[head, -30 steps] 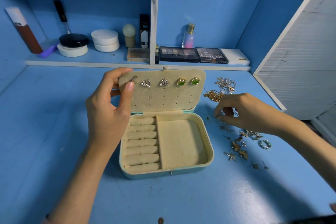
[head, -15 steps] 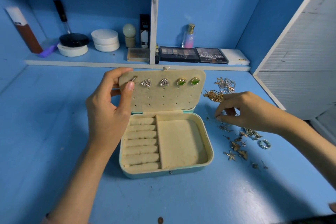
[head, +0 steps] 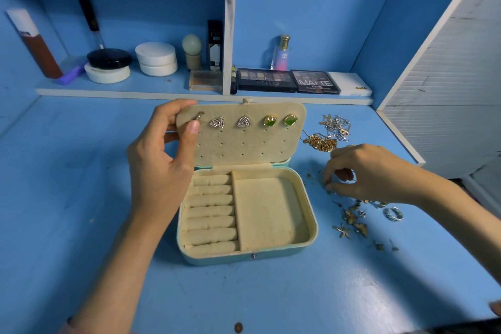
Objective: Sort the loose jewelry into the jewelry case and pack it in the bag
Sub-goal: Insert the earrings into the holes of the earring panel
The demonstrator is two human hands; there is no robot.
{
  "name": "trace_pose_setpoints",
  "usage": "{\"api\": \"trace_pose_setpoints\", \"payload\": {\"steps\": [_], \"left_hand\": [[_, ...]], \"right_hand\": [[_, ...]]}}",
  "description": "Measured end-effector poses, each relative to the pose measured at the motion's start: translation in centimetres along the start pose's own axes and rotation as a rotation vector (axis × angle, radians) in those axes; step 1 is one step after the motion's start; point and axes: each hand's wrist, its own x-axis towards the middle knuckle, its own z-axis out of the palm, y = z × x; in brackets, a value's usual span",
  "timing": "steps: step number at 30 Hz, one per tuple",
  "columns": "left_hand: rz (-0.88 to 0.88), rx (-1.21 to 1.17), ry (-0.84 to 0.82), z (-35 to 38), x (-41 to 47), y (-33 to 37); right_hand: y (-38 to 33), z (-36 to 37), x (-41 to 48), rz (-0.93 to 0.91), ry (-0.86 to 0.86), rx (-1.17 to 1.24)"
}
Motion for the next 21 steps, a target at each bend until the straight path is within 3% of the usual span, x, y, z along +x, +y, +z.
{"api": "trace_pose_setpoints", "payload": {"steps": [12,21], "left_hand": [[-0.007,-0.010,-0.005,0.0,0.0,0.0],[-0.006,-0.005,-0.006,0.0,0.0,0.0]], "right_hand": [[-1.2,0.5,0.2,0.050,0.042,-0.165],[-1.2,0.6,0.2,0.065,0.041,-0.055]]}}
